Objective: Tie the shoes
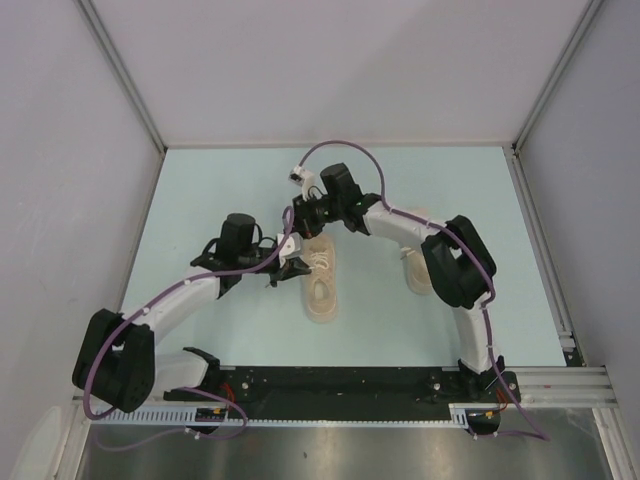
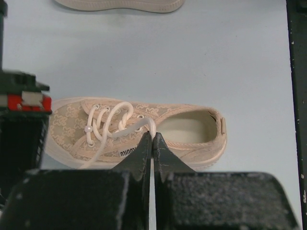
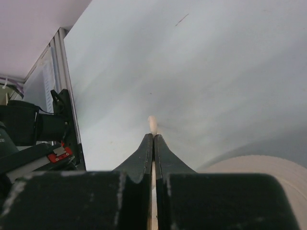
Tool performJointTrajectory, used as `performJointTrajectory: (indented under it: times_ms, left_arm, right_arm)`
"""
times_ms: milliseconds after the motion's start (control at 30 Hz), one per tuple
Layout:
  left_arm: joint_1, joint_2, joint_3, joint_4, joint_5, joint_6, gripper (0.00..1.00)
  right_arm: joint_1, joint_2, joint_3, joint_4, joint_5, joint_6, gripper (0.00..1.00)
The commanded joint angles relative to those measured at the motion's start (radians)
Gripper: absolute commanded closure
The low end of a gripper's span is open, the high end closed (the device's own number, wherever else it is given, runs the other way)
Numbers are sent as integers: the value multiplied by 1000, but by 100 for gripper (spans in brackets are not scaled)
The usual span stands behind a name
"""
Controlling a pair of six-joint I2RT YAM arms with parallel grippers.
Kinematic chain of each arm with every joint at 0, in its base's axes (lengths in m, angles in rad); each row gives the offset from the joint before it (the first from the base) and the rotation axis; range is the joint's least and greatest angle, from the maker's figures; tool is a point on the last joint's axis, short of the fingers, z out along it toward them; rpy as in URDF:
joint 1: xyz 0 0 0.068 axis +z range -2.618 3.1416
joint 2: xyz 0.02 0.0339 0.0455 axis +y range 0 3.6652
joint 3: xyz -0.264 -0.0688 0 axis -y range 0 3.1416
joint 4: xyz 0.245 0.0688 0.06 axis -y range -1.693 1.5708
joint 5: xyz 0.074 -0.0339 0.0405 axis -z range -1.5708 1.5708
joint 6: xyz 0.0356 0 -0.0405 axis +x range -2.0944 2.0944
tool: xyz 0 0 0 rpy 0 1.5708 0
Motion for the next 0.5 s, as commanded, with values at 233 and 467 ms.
performJointTrajectory:
  times_ms: [233, 467]
  left_arm:
    - [-10, -28, -23, 6, 56, 72, 100]
    - [-7, -25, -8, -16, 56, 58, 100]
  right_arm:
    - [45, 73, 35, 76, -108, 91, 66]
    - [-39, -40, 66, -51, -154, 51, 43]
